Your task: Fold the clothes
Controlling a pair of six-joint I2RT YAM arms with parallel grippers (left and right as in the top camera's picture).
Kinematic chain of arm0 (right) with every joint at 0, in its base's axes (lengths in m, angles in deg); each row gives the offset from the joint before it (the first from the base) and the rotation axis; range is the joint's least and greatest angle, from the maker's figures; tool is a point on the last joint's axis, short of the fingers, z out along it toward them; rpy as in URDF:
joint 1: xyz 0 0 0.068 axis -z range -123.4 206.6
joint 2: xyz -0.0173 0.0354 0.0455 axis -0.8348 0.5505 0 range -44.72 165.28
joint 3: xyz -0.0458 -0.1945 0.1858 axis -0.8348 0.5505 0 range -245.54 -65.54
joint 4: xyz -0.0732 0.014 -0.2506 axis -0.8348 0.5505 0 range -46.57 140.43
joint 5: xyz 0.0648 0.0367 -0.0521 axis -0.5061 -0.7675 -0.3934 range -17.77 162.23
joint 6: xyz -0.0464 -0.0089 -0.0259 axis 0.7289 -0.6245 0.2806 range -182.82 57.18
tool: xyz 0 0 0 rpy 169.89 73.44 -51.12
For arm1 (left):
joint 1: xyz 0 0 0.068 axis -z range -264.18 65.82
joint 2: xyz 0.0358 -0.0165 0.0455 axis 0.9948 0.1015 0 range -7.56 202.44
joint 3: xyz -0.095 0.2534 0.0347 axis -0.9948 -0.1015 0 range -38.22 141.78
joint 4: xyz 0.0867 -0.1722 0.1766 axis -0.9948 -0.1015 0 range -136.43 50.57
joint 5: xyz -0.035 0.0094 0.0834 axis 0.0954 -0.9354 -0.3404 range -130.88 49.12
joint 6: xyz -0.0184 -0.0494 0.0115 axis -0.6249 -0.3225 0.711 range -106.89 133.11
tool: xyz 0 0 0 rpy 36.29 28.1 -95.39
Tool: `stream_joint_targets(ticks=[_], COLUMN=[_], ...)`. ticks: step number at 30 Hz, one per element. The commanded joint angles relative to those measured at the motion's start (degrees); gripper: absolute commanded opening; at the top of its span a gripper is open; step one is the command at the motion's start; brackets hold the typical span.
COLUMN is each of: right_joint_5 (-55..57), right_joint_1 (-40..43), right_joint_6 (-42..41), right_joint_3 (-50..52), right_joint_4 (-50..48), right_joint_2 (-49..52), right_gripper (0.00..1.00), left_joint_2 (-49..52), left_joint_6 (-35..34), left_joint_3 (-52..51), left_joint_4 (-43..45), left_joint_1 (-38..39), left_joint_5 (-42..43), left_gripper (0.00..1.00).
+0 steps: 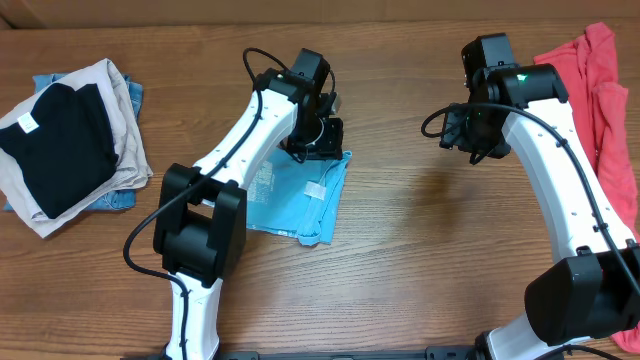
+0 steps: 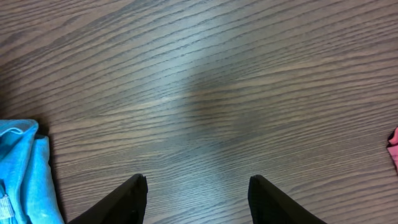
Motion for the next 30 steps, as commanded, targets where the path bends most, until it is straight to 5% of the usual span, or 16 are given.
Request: stream_joint_targets(ticks=[1,13,23,30], right_joint_5=[0.04,0.04,0.07,0.07], right_joint_1=[-0.04,-0.04,-0.04,-0.04], right_joint_6=[-0.26,-0.26,-0.13,0.00], right_joint_3=[-0.76,-0.76,-0.76,-0.76], right_joint_4=[-0.26,-0.35,0.92,0.92], right_joint_2=[-0.39,-0.35,-0.35,-0.35], right_gripper=[0.56,0.56,0.56,0.56], left_joint_2=[0.17,0.20,0.35,0.35], left_joint_6=[3.63,6.16,1.57,4.57], left_joint_3=[-0.11,0.81,-2.25,-4.70], left_joint_4=[-1.07,-15.85,-9.86,-6.21], left_joint_1=[-1.11,-4.15,1.97,4.50], left_joint_5=[1.70,-1.77,-7.76,3.48], left_gripper=[0.33,0.34,0.34,0.33])
